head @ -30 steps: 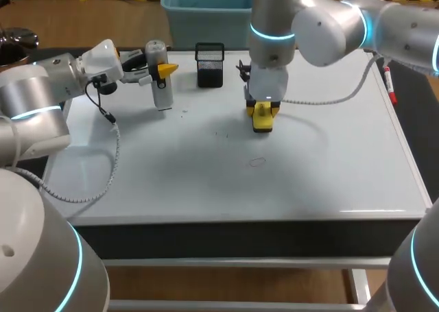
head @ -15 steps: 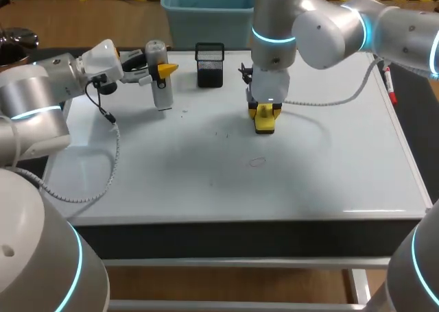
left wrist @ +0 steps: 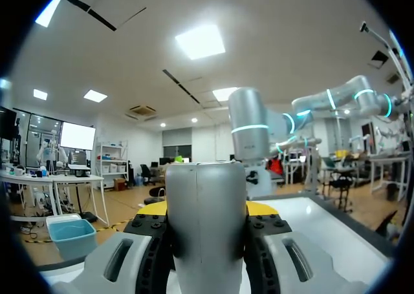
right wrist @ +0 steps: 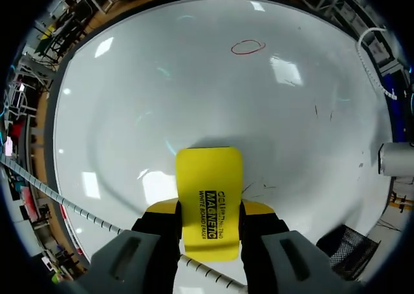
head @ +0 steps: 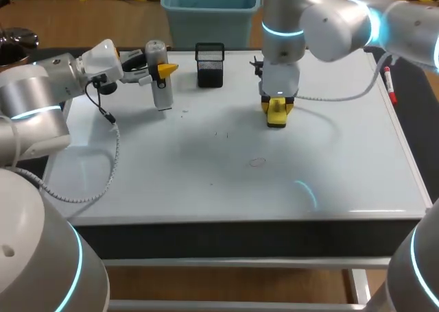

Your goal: Pick up the inspection probe, press it on each red-marked spot on the whiteboard one by one, put down the probe, pick up the eraser, and wipe off all the red marks.

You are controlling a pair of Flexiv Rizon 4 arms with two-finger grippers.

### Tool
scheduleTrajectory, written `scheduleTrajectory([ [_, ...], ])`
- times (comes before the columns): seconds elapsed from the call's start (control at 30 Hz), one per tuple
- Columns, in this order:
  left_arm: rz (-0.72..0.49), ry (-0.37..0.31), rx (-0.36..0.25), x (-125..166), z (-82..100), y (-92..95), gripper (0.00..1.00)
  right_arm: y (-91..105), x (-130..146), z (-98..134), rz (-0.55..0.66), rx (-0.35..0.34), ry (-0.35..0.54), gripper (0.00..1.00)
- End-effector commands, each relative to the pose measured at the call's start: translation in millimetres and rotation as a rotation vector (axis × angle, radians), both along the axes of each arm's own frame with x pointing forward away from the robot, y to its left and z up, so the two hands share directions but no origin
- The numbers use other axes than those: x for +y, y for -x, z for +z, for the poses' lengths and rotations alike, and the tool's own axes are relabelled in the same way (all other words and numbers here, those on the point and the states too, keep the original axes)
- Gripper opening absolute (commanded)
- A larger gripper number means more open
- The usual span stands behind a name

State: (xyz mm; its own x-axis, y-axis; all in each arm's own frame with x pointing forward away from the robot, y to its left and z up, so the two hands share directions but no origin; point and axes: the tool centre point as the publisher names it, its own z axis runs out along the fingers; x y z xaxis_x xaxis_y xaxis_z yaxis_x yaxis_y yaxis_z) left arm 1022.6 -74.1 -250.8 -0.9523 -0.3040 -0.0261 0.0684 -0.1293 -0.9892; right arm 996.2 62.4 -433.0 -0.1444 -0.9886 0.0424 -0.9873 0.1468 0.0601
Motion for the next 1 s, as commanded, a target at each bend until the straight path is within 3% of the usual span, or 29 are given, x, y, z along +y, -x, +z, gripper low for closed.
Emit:
scheduleTrajectory([
  [0.03, 0.000, 0.001, -0.002, -0.1, 0.5, -0.4, 0.00, -4.3, -11.0, -12.2, -0.008, 0.002, 0.000, 0.00],
  [0.27, 0.000, 0.001, -0.002, -0.1, 0.5, -0.4, 0.00, -10.2, -19.2, -10.2, -0.039, -0.004, -0.005, 0.00],
  [0.53, 0.000, 0.001, -0.002, -0.1, 0.5, -0.4, 0.00, -25.9, -30.9, 18.2, -0.078, -0.019, -0.021, 0.00],
  [0.63, 0.000, 0.001, -0.002, -0.1, 0.5, -0.4, 0.00, -41.3, -46.1, 30.4, -0.131, 0.008, -0.018, 0.00],
  [0.77, 0.000, 0.001, -0.002, -0.1, 0.5, -0.4, 0.00, -58.5, -66.5, 39.2, -0.190, -0.006, -0.013, 0.00],
  [1.0, 0.000, 0.001, -0.002, -0.1, 0.5, -0.4, 0.00, -89.4, -105.5, 40.8, -0.303, -0.023, 0.002, 0.00],
])
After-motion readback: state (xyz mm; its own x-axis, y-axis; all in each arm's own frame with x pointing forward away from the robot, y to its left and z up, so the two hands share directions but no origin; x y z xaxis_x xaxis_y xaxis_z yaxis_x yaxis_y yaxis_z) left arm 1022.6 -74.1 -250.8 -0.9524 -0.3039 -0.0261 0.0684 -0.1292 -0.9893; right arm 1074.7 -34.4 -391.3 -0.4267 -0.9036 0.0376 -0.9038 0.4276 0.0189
